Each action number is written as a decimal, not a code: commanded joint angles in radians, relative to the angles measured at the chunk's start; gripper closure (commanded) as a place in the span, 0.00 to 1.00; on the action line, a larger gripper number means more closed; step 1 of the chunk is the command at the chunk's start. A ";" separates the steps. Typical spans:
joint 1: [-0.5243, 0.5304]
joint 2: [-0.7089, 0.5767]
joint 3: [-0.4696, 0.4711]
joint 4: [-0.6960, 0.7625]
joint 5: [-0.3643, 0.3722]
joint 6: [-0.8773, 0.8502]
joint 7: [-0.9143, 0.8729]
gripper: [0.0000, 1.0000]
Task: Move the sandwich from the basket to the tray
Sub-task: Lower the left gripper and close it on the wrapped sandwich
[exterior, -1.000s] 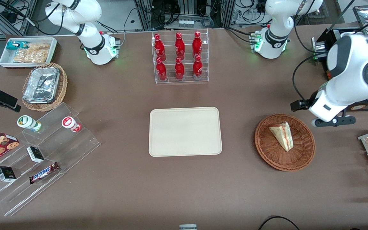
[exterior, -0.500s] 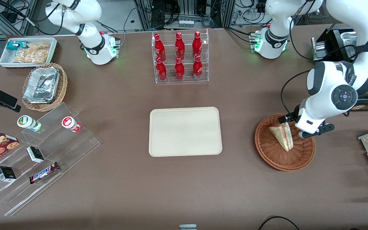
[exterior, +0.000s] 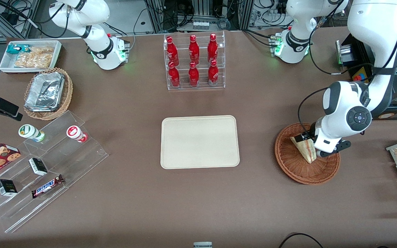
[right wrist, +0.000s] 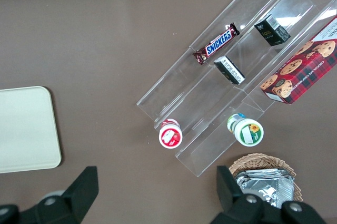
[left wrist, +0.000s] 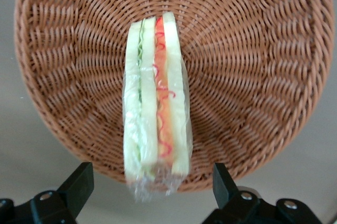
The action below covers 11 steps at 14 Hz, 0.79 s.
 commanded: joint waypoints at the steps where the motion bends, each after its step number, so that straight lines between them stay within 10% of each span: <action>1: 0.001 0.028 -0.002 0.002 0.003 0.047 -0.069 0.00; 5: 0.001 0.052 -0.001 -0.004 0.002 0.076 -0.072 0.05; 8: 0.002 0.055 -0.001 -0.010 0.002 0.075 -0.071 0.69; 11: 0.004 0.046 -0.001 -0.006 0.003 0.065 -0.057 0.90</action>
